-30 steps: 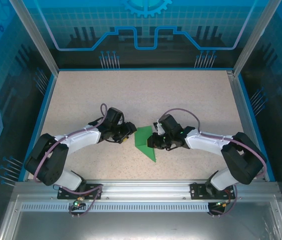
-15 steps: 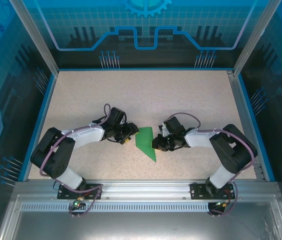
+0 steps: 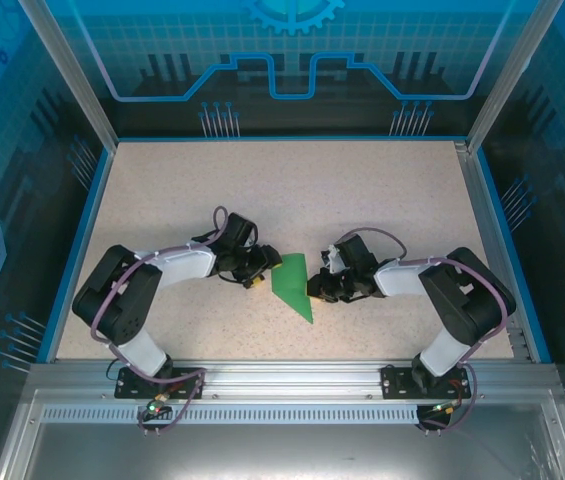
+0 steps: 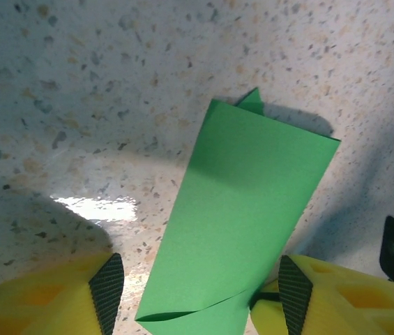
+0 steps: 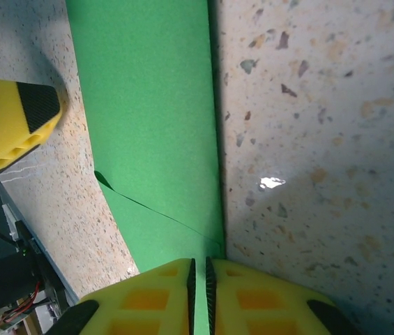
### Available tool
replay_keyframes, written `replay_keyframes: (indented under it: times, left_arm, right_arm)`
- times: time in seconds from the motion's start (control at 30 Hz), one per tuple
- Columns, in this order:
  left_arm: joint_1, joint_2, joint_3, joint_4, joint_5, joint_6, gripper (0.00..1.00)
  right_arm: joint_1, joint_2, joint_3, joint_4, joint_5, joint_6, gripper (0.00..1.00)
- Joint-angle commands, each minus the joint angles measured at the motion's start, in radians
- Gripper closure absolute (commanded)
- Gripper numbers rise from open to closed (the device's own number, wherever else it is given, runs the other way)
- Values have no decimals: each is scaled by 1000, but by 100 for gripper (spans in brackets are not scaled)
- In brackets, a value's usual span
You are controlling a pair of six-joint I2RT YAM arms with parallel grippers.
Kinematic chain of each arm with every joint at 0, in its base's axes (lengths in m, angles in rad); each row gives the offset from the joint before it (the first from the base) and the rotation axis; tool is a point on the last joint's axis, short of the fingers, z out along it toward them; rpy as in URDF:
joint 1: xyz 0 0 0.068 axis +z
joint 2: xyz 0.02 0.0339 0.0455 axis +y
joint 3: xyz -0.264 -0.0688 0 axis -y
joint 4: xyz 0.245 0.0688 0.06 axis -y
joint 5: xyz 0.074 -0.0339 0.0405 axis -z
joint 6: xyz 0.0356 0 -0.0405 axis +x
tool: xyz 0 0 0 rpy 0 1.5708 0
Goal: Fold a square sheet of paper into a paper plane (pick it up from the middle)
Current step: Fold the wing for the fifth time at the center of the table.
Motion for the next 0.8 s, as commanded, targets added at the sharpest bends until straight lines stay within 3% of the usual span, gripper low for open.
replay_keyframes:
  times: [0.0,0.23,0.53,0.77]
  left_arm:
    - [-4,12,26,0,28,-2,36]
    - [-4,16,27,-6,28,2,36]
    - [-3,4,31,-20,26,7,36]
    - [-4,-5,35,-35,25,17,36]
  right_arm:
    - [-16,-55,-1,-96,33,-20,82]
    - [23,-198,76,-199,52,-76,78]
    - [69,-54,182,-191,53,-72,78]
    - [16,45,156,-166,75,-58,79]
